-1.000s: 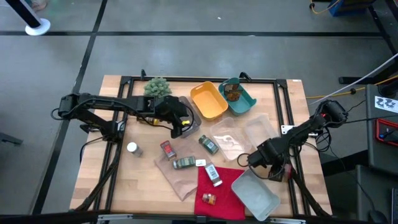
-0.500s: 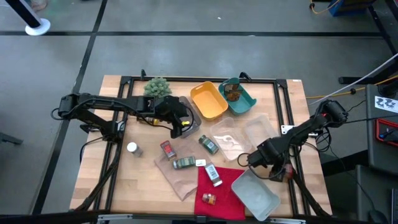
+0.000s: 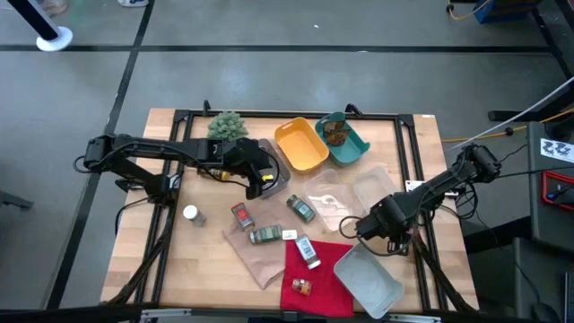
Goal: Sort spices by type
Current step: Put the right red seasoning can into the yellow bin
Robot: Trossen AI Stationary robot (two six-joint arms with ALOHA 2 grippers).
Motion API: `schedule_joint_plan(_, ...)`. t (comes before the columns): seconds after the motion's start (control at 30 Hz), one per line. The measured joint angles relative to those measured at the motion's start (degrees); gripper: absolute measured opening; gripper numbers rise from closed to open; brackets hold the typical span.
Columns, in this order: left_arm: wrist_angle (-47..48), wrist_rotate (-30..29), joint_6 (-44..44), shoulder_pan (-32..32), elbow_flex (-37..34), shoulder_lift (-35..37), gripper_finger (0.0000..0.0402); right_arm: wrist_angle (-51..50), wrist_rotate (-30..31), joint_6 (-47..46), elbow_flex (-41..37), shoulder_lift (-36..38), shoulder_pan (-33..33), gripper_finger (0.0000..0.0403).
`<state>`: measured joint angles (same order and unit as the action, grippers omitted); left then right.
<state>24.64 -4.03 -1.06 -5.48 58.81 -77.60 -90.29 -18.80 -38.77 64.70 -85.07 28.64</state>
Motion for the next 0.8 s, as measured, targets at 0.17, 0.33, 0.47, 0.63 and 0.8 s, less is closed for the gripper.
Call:
schedule_joint_plan(0.17, 0.02, 0.0, 0.01, -0.02, 0.0, 0.0, 0.021, 0.2, 5.54, 5.63, 1.52, -1.18, -4.46, 0.017)
schedule_joint_plan(0.33, -0.02, 0.0, 0.0, -0.01, 0.0, 0.0, 0.021, 0.18, 12.52, 14.46, 5.56, -3.02, -9.81, 0.017)
schedule_joint_plan(0.47, -0.04, 0.0, 0.0, -0.02, 0.0, 0.0, 0.021, 0.2, 18.16, 19.76, 9.67, -3.68, -12.75, 0.017)
schedule_joint_plan(0.63, -2.04, -0.03, -0.27, 0.77, -0.07, 0.0, 0.021, 0.26, 25.74, 24.35, 14.11, -3.7, -15.06, 0.017)
schedule_joint_plan(0.8, -8.23, 0.0, -0.33, 3.49, -0.07, -0.24, 0.021, 1.91, 33.7, 28.98, 16.94, -3.7, -16.44, 0.017)
